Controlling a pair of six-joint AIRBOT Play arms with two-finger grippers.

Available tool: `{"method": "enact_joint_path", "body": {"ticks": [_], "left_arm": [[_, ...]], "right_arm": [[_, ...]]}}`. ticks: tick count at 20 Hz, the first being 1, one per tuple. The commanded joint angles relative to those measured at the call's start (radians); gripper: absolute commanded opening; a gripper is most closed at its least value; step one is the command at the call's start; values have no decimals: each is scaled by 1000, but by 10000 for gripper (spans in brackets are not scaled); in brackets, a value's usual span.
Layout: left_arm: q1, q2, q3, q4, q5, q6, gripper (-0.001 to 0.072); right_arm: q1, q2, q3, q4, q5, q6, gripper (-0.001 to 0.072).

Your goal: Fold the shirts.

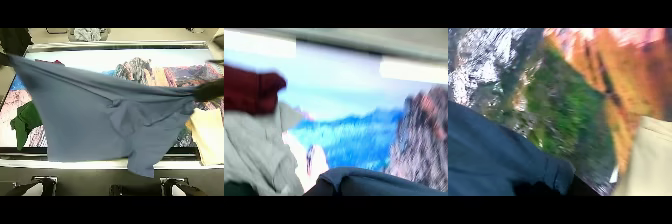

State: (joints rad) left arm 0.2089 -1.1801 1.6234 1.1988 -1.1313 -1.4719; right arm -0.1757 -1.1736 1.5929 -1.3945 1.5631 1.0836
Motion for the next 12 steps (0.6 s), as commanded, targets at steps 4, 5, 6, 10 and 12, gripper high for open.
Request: {"method": "enact_joint_path", "body": {"ticks": [4, 5, 6, 10, 12], "left_arm": [[-29, -497, -74, -166, 52, 33, 23], [-30, -542, -74, -202, 51, 33, 23], [-32, -572, -74, -232, 48, 33, 23], [-42, -592, -60, -253, 13, 37, 231], [-8, -584, 3, -252, -111, 37, 619]], "right_arm": [[0, -417, -127, 317, -457, 36, 49], [0, -455, -127, 371, -480, 43, 50], [1, -481, -127, 409, -486, 43, 50], [-8, -515, -118, 439, -490, 34, 177], [-47, -489, -66, 440, -404, -20, 543]]}}
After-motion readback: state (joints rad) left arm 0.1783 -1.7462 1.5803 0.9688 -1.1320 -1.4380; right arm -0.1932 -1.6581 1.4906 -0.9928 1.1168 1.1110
